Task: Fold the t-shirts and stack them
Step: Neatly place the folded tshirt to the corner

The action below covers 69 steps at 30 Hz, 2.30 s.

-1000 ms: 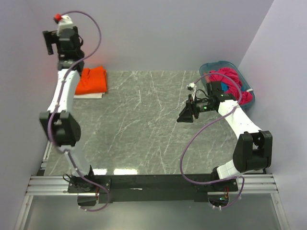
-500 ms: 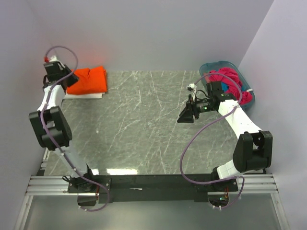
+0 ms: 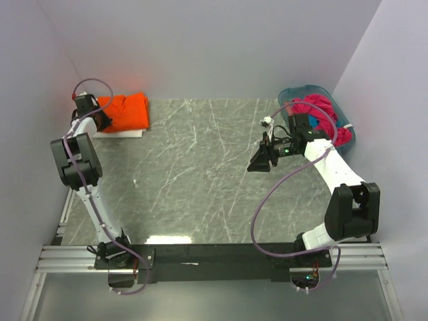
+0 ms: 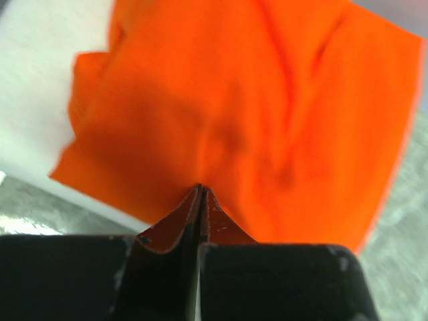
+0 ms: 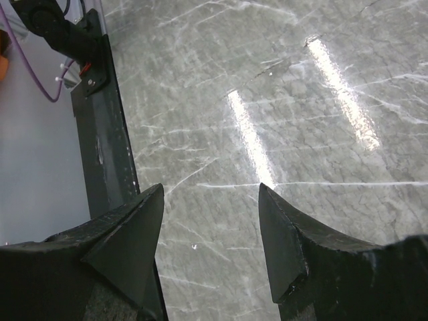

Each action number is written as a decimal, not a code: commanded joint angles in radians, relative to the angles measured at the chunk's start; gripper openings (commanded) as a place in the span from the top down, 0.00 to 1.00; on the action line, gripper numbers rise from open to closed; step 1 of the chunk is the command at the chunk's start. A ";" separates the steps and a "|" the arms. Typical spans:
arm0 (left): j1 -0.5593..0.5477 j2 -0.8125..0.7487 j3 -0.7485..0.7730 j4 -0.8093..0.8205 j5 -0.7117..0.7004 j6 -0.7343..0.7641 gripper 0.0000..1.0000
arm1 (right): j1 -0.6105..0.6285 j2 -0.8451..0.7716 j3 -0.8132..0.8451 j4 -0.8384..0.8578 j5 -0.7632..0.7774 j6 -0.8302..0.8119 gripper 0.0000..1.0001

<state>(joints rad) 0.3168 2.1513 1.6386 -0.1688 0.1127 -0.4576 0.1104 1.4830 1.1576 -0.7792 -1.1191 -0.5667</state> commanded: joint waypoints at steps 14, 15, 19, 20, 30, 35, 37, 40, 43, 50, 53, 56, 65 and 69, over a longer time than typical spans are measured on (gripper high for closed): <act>0.002 0.019 0.090 -0.038 -0.291 0.065 0.90 | -0.008 0.007 0.040 -0.006 -0.005 -0.005 0.33; 0.002 0.007 0.077 -0.023 -0.277 0.066 0.89 | -0.008 0.007 0.040 -0.006 -0.005 -0.004 0.33; 0.002 -0.056 0.032 0.022 -0.255 0.068 0.80 | -0.008 0.007 0.042 -0.009 -0.008 -0.007 0.33; 0.004 -0.073 0.029 0.028 -0.257 0.065 0.78 | -0.008 0.005 0.040 -0.011 -0.010 -0.009 0.33; -0.033 -0.067 0.099 0.011 0.137 0.099 0.65 | -0.006 0.022 0.051 -0.038 -0.024 -0.036 0.31; -0.056 -0.002 0.145 -0.031 0.163 0.083 0.66 | -0.006 0.014 0.048 -0.034 -0.022 -0.033 0.30; -0.061 0.016 0.158 -0.049 0.174 0.079 0.68 | -0.008 0.014 0.050 -0.035 -0.024 -0.033 0.30; -0.067 0.045 0.159 -0.069 0.186 0.085 0.71 | -0.008 0.016 0.050 -0.037 -0.024 -0.036 0.30; -0.077 0.079 0.162 -0.089 0.203 0.092 0.73 | -0.006 0.017 0.053 -0.041 -0.027 -0.038 0.30; -0.104 0.116 0.121 -0.084 0.240 0.112 0.74 | -0.006 0.019 0.053 -0.042 -0.024 -0.038 0.30; -0.110 0.090 0.081 -0.060 0.252 0.134 0.73 | -0.006 0.020 0.054 -0.045 -0.025 -0.039 0.30; -0.113 0.049 0.040 -0.020 0.260 0.171 0.73 | -0.008 0.023 0.054 -0.048 -0.027 -0.041 0.30; -0.131 -0.051 -0.063 0.072 0.288 0.231 0.67 | -0.008 0.031 0.062 -0.063 -0.030 -0.053 0.30; -0.146 -0.067 -0.077 0.095 0.288 0.232 0.66 | -0.006 0.031 0.062 -0.063 -0.030 -0.053 0.30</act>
<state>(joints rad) 0.1936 2.1464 1.5742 -0.1158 0.3534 -0.2481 0.1104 1.5101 1.1755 -0.8322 -1.1198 -0.6025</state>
